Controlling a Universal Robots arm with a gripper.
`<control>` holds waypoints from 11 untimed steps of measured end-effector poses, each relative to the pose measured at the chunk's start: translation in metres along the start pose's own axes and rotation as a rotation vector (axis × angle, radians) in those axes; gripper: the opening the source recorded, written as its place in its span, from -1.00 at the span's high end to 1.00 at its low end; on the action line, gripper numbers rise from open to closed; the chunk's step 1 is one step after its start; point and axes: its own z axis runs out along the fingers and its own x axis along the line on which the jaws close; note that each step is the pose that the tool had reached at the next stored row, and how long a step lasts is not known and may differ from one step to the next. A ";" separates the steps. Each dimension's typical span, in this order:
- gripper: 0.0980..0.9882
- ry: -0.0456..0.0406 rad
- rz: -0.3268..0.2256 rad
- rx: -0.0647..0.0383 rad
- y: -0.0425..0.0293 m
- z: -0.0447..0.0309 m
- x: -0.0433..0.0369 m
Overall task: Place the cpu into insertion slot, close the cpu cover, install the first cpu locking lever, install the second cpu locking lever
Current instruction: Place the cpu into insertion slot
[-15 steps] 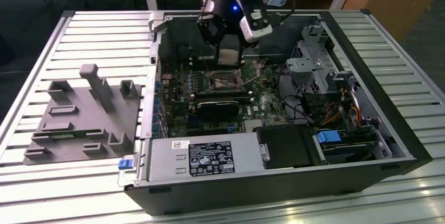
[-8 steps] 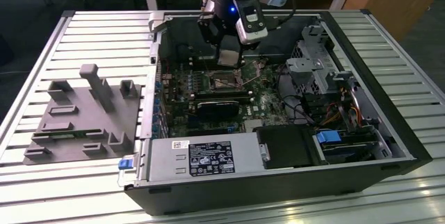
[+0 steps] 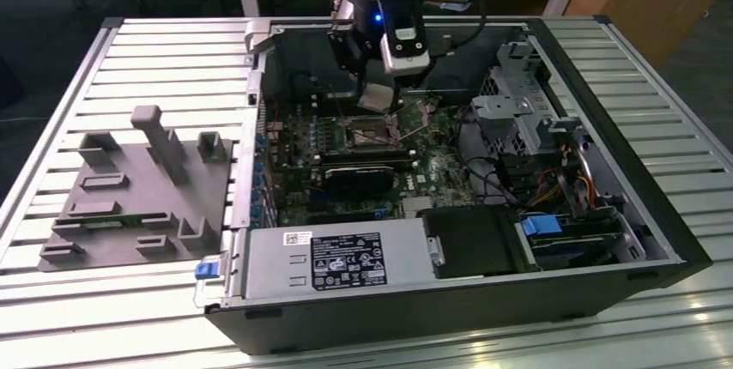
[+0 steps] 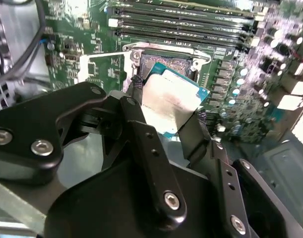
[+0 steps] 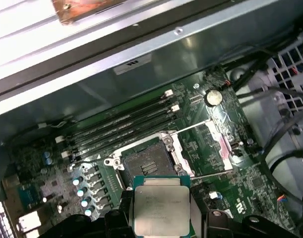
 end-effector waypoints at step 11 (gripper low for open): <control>0.01 -0.0168 0.200 -0.001 -0.0003 0.0033 0.0000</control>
